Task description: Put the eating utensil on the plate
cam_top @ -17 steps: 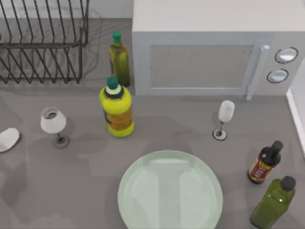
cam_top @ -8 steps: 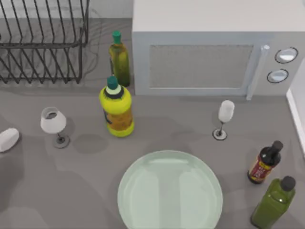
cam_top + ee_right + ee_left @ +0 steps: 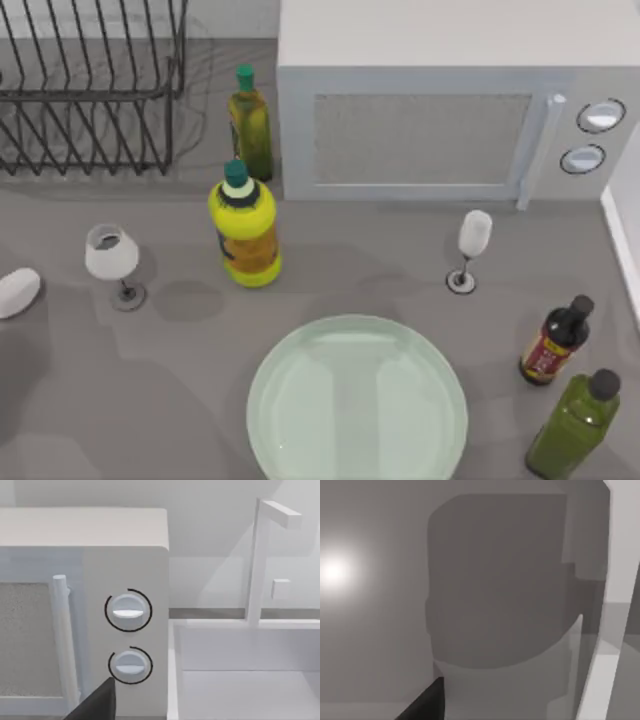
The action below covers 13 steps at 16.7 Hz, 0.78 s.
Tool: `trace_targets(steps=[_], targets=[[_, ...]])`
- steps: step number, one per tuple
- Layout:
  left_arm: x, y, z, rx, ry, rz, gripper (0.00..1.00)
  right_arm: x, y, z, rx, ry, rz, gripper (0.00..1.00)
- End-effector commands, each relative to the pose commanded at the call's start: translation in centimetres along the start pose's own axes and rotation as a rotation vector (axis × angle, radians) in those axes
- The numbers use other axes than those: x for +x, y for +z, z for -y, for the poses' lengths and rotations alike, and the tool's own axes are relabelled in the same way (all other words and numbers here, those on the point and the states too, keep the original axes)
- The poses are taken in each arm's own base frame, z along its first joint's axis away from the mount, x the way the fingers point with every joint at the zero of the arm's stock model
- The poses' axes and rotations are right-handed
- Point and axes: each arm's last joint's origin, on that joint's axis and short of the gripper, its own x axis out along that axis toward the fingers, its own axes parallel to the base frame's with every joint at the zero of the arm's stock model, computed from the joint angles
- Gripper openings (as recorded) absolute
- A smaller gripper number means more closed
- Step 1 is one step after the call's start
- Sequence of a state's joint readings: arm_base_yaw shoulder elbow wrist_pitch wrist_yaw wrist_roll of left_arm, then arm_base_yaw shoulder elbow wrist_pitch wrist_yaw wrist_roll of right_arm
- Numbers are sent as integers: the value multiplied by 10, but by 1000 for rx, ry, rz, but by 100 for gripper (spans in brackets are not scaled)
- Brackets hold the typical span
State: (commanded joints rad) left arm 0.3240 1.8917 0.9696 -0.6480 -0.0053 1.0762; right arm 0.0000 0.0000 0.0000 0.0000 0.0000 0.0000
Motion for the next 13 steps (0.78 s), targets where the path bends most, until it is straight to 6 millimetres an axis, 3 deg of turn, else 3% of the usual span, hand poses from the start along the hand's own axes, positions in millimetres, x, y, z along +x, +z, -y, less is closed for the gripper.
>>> trace_targets(steps=[9, 13], targets=[[0, 0, 0, 0, 0, 0, 2, 0, 0, 0, 0, 0, 0, 100], [0, 0, 0, 0, 0, 0, 0, 0, 0, 0, 0, 0, 0, 100]])
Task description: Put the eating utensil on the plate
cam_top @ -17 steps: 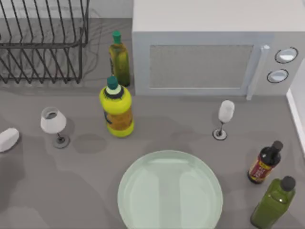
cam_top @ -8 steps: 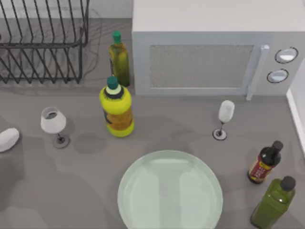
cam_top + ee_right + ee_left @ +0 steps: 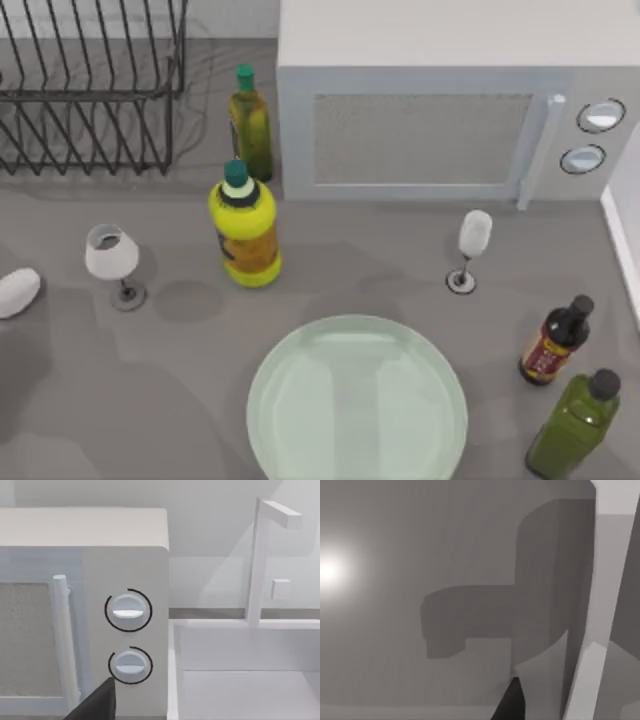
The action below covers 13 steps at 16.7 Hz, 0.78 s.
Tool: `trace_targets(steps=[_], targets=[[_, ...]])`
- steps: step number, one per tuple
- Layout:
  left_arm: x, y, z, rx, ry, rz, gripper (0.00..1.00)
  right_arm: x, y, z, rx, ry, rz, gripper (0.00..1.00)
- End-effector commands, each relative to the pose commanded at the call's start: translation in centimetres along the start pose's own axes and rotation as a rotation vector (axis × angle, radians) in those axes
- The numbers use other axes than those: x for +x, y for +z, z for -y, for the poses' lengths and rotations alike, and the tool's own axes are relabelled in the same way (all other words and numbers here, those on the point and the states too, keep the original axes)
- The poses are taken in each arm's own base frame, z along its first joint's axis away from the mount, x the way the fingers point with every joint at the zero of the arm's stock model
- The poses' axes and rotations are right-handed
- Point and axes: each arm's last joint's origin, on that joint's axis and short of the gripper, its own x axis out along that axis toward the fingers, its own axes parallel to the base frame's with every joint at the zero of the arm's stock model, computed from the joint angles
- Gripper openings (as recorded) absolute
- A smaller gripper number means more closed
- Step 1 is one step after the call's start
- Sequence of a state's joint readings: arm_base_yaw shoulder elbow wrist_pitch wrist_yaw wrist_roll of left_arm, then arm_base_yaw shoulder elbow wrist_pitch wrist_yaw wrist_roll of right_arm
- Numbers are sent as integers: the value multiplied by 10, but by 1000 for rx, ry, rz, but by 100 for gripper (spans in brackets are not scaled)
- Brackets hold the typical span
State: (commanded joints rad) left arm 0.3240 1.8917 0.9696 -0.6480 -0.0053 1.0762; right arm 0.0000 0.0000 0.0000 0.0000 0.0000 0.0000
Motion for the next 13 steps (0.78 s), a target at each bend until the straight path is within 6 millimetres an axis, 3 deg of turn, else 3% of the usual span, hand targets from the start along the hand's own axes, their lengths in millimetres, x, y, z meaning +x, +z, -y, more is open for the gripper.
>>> trace_targets(steps=[4, 5, 8, 13], targets=[[0, 0, 0, 0, 0, 0, 0, 0, 0, 0, 0, 0, 0, 100], [-22, 0, 3, -18, -3, 24, 0, 0, 0, 0, 0, 0, 0, 100], [-33, 1, 0, -19, 5, 29, 0, 0, 0, 0, 0, 0, 0, 100], [-79, 1, 1, -13, -44, 1, 0, 0, 0, 0, 0, 0, 0, 100]])
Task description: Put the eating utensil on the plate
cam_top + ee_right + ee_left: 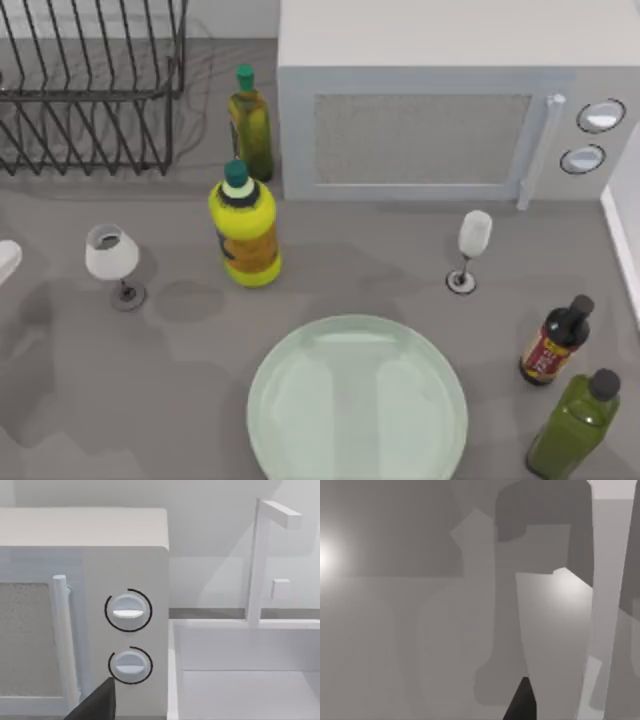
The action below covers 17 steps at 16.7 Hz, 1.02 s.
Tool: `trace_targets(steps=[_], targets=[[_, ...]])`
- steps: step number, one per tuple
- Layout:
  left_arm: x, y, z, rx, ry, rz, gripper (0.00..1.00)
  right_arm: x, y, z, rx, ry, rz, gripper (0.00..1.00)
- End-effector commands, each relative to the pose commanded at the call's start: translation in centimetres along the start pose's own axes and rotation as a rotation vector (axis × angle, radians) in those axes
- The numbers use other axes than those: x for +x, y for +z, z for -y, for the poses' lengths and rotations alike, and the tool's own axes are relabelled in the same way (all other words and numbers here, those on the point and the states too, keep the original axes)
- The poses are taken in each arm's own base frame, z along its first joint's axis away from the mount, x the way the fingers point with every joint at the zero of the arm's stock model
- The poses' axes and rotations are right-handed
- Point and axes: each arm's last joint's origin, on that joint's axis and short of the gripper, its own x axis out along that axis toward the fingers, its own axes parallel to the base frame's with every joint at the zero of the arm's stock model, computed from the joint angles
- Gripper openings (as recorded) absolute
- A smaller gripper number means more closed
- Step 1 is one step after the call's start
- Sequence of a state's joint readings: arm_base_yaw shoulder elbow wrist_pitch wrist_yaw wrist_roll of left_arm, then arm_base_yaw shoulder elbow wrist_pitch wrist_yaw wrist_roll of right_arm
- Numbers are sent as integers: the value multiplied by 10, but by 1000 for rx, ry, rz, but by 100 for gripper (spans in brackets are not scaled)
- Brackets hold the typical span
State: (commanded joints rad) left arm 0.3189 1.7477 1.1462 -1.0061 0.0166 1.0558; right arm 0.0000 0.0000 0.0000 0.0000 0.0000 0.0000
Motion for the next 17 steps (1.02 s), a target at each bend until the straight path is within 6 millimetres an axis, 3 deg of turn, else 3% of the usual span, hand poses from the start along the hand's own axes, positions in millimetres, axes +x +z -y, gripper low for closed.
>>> trace_targets(steps=[4, 11, 17], targets=[[-41, -1, 3, -3, 39, 23, 0, 0, 0, 0, 0, 0, 0, 100], [-44, 2, 4, -18, 51, 24, 0, 0, 0, 0, 0, 0, 0, 100], [-70, 46, 25, -198, 150, 75, 0, 0, 0, 0, 0, 0, 0, 100]])
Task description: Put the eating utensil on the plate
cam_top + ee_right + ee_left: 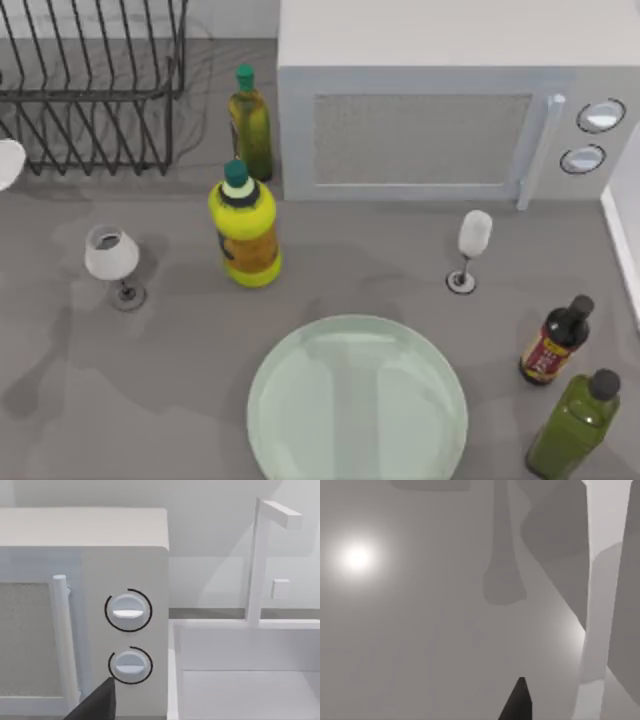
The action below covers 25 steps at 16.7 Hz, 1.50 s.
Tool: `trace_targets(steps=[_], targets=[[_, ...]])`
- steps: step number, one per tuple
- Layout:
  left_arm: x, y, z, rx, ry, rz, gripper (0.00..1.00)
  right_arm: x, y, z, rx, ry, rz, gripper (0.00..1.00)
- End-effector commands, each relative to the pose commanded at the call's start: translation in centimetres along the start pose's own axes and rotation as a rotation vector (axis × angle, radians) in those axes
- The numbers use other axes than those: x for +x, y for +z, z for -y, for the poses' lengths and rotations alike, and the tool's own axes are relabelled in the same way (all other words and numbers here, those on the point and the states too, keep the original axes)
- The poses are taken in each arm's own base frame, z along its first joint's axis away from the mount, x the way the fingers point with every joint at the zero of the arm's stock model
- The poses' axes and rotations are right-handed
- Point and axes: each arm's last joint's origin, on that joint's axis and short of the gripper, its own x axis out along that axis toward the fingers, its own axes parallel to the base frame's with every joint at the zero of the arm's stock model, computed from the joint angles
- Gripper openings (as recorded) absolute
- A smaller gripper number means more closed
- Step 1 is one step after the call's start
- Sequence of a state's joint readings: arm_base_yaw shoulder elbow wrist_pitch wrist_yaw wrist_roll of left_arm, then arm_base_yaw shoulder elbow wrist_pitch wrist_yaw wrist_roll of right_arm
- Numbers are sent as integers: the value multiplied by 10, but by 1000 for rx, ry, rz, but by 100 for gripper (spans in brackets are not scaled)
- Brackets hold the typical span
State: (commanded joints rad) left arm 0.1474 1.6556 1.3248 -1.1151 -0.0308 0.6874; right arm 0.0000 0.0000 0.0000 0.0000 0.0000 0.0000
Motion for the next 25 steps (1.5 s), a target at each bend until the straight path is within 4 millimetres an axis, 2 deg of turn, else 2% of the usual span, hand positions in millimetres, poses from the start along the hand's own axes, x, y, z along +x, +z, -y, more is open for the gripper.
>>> trace_targets(steps=[5, 9, 12, 15, 20, 25], targets=[[-25, 46, 53, -348, 33, 81, 0, 0, 0, 0, 0, 0, 0, 100], [-38, 75, 114, -731, -18, 122, 0, 0, 0, 0, 0, 0, 0, 100], [-39, 90, 164, -1030, -74, 103, 0, 0, 0, 0, 0, 0, 0, 100], [-30, 101, 213, -1311, -101, 41, 0, 0, 0, 0, 0, 0, 0, 100], [-1, 107, 286, -1703, -62, -69, 0, 0, 0, 0, 0, 0, 0, 100], [24, 102, 335, -1954, 7, -121, 0, 0, 0, 0, 0, 0, 0, 100]])
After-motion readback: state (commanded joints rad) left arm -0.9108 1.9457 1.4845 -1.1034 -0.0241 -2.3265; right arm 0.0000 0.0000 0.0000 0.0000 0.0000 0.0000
